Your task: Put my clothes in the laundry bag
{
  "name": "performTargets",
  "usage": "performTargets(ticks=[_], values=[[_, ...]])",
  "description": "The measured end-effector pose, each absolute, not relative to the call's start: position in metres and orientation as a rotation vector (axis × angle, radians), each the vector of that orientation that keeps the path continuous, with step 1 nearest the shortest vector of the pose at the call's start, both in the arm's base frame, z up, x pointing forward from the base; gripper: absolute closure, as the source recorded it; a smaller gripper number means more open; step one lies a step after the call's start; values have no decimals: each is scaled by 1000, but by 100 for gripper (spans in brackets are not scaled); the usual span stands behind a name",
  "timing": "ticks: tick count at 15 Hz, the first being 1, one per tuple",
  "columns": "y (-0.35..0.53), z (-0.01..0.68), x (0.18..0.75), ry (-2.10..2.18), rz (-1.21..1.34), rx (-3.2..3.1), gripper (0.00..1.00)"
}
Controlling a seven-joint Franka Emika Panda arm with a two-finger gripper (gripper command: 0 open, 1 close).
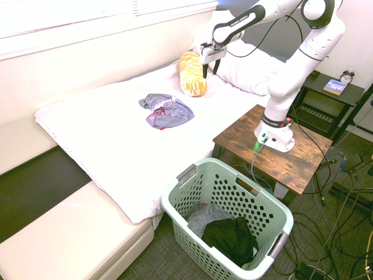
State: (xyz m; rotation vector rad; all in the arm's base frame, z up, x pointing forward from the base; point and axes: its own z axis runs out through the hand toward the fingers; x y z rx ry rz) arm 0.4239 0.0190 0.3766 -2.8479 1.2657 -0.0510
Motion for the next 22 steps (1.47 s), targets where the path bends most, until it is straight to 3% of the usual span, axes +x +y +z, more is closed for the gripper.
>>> performTargets(ticks=[5, 11, 17, 22], values=[[23, 371, 434, 1207, -125, -2852, 0], [81, 305, 543, 1053, -230, -2903, 0], [78, 195, 653, 1076, -223, -2964, 0], [35, 69, 696, 1162, -130, -2957, 0]])
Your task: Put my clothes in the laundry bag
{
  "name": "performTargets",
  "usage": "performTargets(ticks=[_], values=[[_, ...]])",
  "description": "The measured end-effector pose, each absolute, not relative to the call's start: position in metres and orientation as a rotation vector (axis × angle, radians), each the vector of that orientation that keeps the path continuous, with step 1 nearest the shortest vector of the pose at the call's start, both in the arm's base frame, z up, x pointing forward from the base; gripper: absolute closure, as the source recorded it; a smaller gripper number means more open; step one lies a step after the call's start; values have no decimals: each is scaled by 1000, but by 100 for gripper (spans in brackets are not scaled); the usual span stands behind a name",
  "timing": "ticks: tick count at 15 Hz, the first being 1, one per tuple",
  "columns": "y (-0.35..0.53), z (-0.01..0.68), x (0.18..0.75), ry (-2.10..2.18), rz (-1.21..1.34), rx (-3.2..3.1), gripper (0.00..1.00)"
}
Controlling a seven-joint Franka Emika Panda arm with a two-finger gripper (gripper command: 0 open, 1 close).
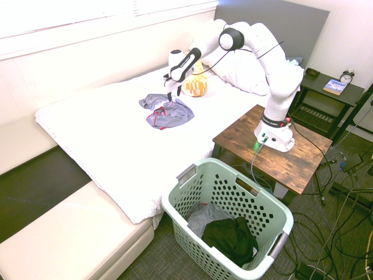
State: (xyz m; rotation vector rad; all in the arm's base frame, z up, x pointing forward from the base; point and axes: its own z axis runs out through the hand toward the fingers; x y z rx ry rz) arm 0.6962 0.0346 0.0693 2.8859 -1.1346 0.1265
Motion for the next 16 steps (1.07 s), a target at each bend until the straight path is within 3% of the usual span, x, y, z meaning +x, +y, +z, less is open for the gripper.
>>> performTargets(ticks=[9, 10, 16], values=[[25, -62, 694, -1117, -40, 2835, 0], [25, -62, 695, -1118, -39, 2835, 100], [25, -59, 697, -1130, -64, 2837, 100]])
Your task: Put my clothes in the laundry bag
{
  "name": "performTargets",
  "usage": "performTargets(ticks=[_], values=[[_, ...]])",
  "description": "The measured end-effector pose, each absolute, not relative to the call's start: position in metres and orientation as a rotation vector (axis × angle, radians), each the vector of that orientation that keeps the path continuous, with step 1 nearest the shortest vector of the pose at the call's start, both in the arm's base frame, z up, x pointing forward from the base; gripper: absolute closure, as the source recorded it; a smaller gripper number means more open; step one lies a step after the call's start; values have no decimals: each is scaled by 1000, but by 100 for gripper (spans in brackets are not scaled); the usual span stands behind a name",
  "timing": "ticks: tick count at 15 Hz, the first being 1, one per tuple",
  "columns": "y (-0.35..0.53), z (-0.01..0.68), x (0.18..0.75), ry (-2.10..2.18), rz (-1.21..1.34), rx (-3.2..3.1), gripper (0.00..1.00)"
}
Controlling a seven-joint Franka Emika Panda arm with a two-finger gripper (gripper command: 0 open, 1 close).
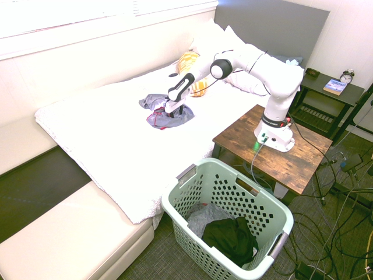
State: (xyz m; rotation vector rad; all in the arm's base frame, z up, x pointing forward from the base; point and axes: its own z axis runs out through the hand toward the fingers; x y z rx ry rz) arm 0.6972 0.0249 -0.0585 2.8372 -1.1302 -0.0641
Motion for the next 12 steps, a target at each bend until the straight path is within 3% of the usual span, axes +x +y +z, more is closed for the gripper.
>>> performTargets(ticks=[12], values=[[53, -64, 691, -1070, -75, 2862, 100]])
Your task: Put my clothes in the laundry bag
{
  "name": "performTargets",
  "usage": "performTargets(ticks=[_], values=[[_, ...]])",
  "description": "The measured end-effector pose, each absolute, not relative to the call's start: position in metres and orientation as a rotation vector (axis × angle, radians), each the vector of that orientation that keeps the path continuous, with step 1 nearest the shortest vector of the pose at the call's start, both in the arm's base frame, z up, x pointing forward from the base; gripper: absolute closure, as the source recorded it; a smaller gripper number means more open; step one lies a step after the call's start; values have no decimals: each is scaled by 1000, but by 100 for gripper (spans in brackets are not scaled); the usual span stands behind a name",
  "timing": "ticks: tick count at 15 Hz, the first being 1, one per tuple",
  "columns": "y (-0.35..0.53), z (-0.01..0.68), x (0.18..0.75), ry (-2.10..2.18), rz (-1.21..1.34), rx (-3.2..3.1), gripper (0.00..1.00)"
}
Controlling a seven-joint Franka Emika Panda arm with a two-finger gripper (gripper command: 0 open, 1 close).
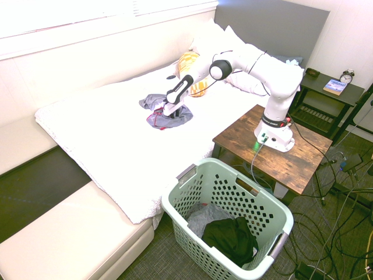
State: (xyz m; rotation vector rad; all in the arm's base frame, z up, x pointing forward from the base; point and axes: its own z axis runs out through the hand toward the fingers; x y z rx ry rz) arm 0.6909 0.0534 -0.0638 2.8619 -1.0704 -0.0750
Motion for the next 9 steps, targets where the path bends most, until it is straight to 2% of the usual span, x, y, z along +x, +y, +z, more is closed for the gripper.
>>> performTargets(ticks=[9], values=[[68, -40, 689, -1072, -60, 2894, 100]])
